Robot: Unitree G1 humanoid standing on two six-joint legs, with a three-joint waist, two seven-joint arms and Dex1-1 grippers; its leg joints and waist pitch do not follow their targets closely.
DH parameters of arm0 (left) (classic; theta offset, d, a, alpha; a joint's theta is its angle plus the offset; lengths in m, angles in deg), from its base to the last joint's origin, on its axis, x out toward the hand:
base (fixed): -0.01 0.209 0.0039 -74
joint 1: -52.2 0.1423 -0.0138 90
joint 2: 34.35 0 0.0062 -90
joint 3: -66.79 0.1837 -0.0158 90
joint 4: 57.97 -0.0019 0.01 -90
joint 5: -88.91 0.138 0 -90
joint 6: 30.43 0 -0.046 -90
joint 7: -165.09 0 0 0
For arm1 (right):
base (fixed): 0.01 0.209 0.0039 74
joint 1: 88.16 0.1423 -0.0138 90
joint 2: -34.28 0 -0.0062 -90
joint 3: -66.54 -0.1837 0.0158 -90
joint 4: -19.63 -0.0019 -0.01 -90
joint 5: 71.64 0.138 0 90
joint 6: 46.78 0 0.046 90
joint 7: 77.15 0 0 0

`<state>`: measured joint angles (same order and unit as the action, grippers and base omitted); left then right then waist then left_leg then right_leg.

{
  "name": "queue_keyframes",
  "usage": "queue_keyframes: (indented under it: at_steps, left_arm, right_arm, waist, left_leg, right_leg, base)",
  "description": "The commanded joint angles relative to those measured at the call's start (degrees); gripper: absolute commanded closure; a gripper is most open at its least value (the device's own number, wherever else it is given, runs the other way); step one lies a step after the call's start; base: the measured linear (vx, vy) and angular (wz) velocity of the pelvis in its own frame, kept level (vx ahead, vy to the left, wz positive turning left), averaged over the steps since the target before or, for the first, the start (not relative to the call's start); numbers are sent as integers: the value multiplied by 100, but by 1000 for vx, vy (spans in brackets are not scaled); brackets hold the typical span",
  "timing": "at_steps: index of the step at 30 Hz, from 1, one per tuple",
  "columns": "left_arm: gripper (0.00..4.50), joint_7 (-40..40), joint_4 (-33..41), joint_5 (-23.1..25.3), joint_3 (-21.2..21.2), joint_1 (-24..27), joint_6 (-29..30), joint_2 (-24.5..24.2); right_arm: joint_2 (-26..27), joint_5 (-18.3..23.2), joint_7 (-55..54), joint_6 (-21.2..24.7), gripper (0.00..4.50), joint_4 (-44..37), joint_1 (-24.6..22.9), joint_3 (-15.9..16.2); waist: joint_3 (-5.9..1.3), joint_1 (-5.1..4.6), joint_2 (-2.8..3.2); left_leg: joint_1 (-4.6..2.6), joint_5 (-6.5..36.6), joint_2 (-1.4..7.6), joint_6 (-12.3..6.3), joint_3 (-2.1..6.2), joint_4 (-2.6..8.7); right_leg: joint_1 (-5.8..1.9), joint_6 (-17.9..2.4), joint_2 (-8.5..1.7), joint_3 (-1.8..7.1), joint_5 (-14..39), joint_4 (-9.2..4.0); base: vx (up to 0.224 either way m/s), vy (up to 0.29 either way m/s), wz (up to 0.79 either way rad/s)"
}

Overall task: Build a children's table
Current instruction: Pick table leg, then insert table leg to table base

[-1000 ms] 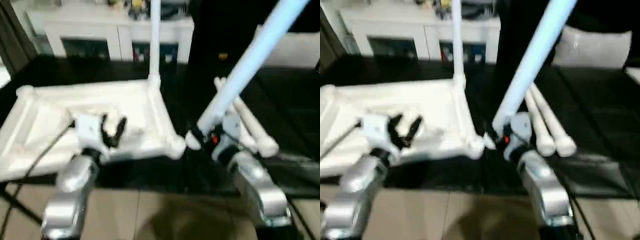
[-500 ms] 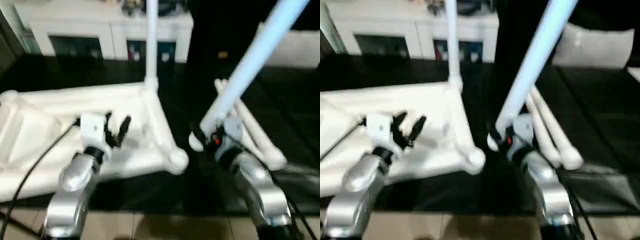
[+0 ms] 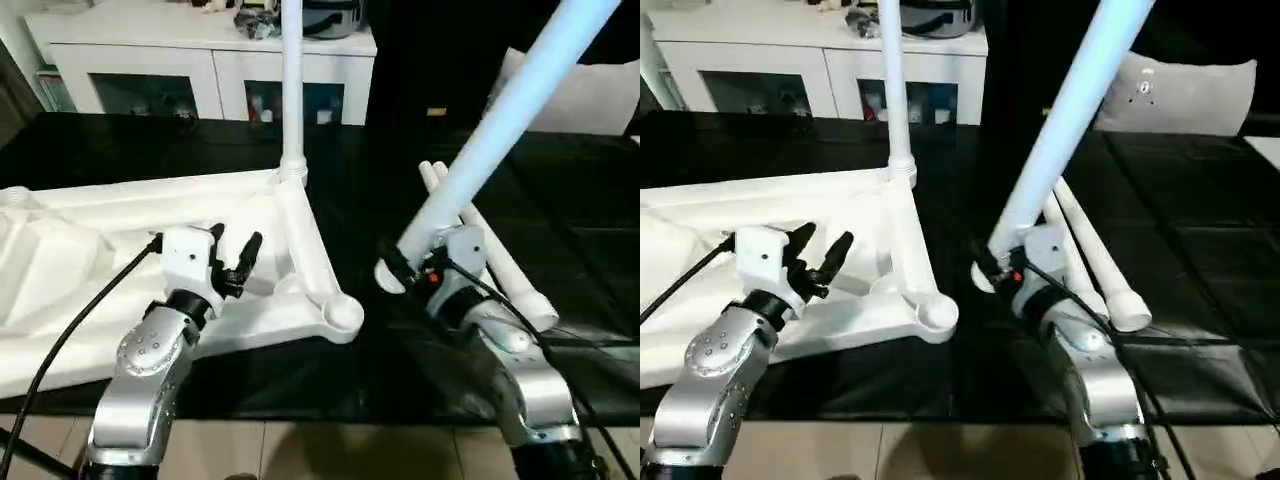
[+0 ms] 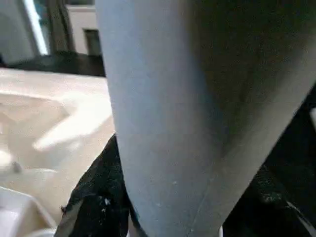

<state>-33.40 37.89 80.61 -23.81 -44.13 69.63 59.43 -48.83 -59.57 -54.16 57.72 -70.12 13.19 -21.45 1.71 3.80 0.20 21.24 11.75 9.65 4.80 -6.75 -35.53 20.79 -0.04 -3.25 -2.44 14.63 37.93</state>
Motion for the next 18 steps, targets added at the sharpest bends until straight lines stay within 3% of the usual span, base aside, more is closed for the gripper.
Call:
queue_keyframes:
  at_steps: [1, 2, 3, 4, 5, 6, 8, 9, 10, 11, 14, 18]
  left_arm:
    - [159, -187, -48, -47, 79, -76, -79, -46]
    - [159, -321, -112, -70, 112, -135, -161, -84]
    - [159, -603, -225, -135, 196, -245, -105, -185]
    - [159, -806, -309, -188, 263, -325, -60, -264]
    - [159, -892, -337, -204, 295, -357, -27, -298]
    - [159, -1384, -478, -293, 484, -534, 176, -493]
    - [159, -1862, -543, -337, 702, -673, 410, -704]
    - [159, -2302, -620, -205, 1004, -786, 535, -959]
    - [159, -2435, -720, -104, 1118, -857, 573, -1042]
    - [159, -2514, -795, -38, 1185, -907, 596, -1089]
    - [159, -2301, -1201, 202, 1166, -1174, 385, -972]
    - [159, -2064, -1894, -150, 744, -1784, 44, -509]
  right_arm:
    - [-40, 160, 73, 108, 260, 2, 57, -118]
    - [-64, 239, 159, 112, 260, 28, 87, -142]
    - [-98, 276, 199, 117, 260, 69, 138, -189]
    - [-118, 296, 231, 125, 260, 98, 174, -229]
    - [-126, 310, 246, 124, 260, 113, 190, -247]
    - [-147, 400, 317, 85, 260, 191, 278, -360]
    - [-171, 365, 325, -107, 260, 280, 361, -451]
    - [-307, 294, 334, 215, 260, 313, 409, -419]
    - [-362, 298, 342, 303, 260, 352, 424, -404]
    - [-393, 302, 347, 341, 260, 386, 438, -397]
    - [-448, 354, 496, 165, 260, 466, 456, -396]
    - [-569, 231, 615, -119, 260, 615, 485, -356]
  waist:
    - [-163, 14, 37]
    - [-151, 8, 30]
    - [-156, 11, 98]
    - [-180, 13, 65]
    - [-180, 18, 61]
    - [-191, 20, 102]
    - [-215, 27, 81]
    - [-217, 39, 105]
    - [-222, 54, 113]
    - [-216, 33, 105]
    - [-244, 36, 115]
    - [-292, 84, 101]
  left_leg:
    - [-80, 1763, 268, 52, 37, 553]
    - [-97, 1935, 277, 98, 27, 560]
    - [-96, 2051, 275, 147, 29, 575]
    - [-105, 2038, 271, 156, 24, 579]
    - [-97, 1983, 266, 151, 17, 584]
    - [-86, 1885, 262, 150, 12, 587]
    - [-64, 1688, 250, 132, 0, 577]
    - [-39, 1484, 265, 122, -9, 577]
    - [-73, 1481, 261, 118, -23, 576]
    - [-57, 1482, 243, 93, -43, 567]
    - [-31, 1212, 245, 42, -75, 535]
    - [-33, 839, 247, -63, -111, 474]
  right_leg:
    - [-172, -855, -405, 250, 1309, -613]
    - [-134, -837, -420, 270, 1501, -638]
    - [-123, -804, -425, 273, 1621, -656]
    - [-120, -786, -427, 275, 1615, -660]
    - [-117, -773, -422, 277, 1577, -665]
    - [-115, -793, -426, 278, 1455, -650]
    - [-116, -829, -422, 278, 1265, -618]
    - [-126, -866, -429, 276, 1023, -601]
    - [-103, -882, -415, 272, 969, -610]
    - [-113, -911, -405, 277, 900, -598]
    - [-145, -996, -423, 280, 496, -580]
    - [-175, -1202, -431, 269, -165, -537]
  base:
    - [-70, 20, -2]
    - [-70, 20, -2]
    - [-53, 23, 0]
    - [0, 0, 0]
    - [0, 0, 0]
    - [0, 0, 0]
    - [0, 0, 0]
    - [0, 0, 0]
    - [0, 0, 0]
    - [0, 0, 0]
    - [0, 0, 0]
    - [0, 0, 0]
